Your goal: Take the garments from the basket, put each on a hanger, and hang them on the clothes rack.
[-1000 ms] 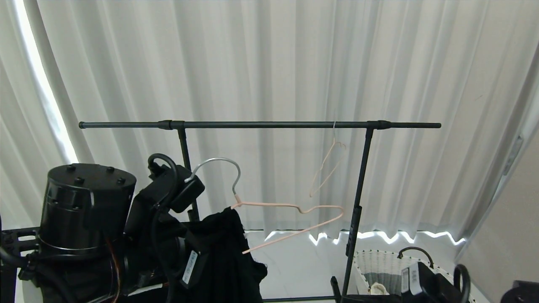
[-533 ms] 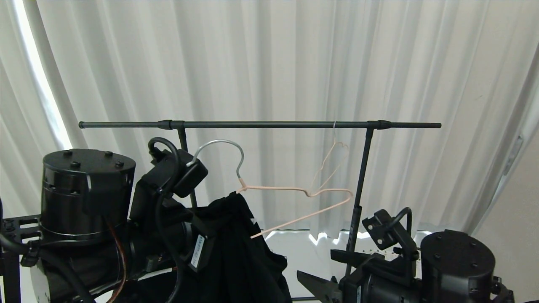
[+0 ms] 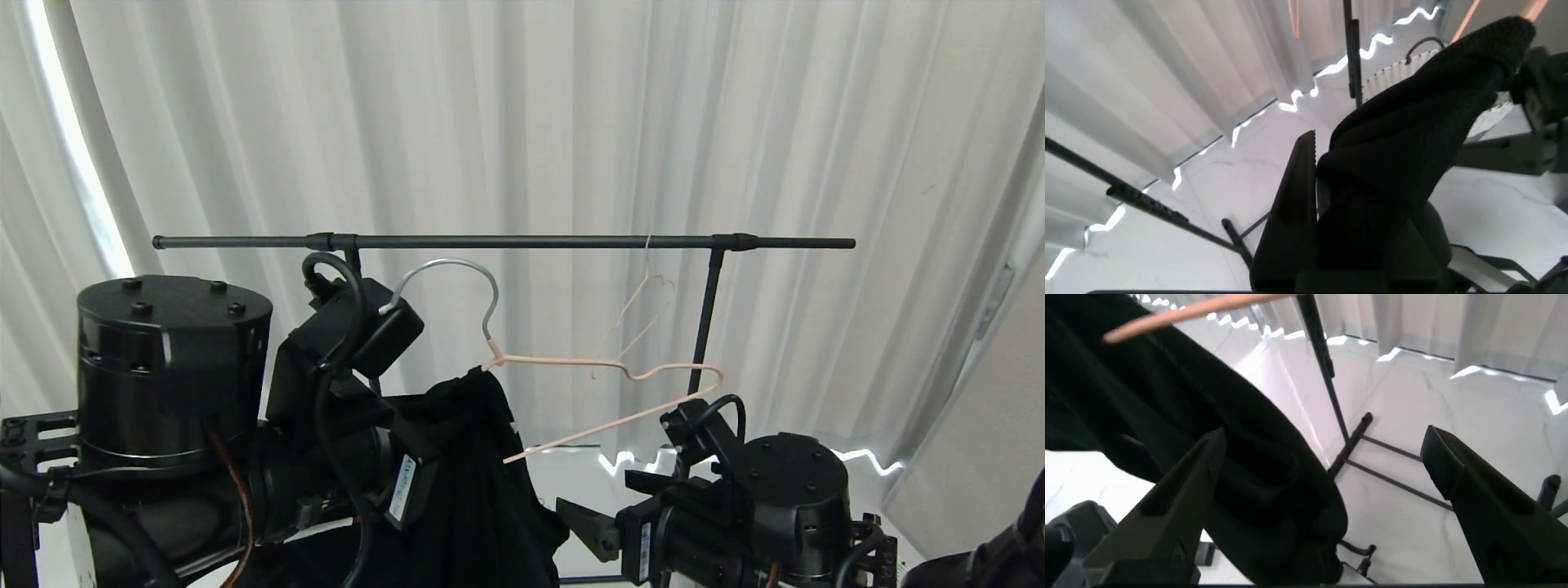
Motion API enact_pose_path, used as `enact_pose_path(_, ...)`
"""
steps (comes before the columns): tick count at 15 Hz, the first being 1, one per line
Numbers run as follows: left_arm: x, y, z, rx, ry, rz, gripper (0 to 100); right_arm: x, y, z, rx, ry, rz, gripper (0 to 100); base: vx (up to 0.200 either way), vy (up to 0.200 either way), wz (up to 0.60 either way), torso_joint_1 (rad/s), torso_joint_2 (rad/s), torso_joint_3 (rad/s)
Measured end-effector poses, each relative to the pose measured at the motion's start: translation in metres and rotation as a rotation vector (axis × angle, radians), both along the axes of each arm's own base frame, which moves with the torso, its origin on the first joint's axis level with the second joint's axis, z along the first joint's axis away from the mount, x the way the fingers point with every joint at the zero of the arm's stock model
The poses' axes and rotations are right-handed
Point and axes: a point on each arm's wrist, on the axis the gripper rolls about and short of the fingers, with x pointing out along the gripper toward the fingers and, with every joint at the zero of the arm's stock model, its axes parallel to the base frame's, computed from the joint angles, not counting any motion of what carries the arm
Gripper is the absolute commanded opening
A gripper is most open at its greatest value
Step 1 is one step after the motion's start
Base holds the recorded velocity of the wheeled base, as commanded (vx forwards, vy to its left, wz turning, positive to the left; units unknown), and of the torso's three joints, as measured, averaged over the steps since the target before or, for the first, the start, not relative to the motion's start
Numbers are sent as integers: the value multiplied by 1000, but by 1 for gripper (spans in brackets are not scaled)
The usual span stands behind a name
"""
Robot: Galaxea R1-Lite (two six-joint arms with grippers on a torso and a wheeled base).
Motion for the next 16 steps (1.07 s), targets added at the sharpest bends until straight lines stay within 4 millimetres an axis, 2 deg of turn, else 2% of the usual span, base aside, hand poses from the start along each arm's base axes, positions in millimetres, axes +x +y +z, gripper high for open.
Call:
enact_pose_path(7, -2, -5, 2, -5, -4, -18, 0, 4, 4, -12, -46, 2, -45, 100, 0, 0, 0, 0, 0, 0)
enact_pose_path(11, 11, -4, -5, 34, -24, 105, 0, 5, 4, -13, -53, -15, -58, 100, 0, 0, 0, 0, 0, 0)
enact_pose_path(16, 18, -13, -2, -15, -32, 115, 0, 11, 8, -9, -41, -36, -65, 100, 0, 0, 0, 0, 0, 0)
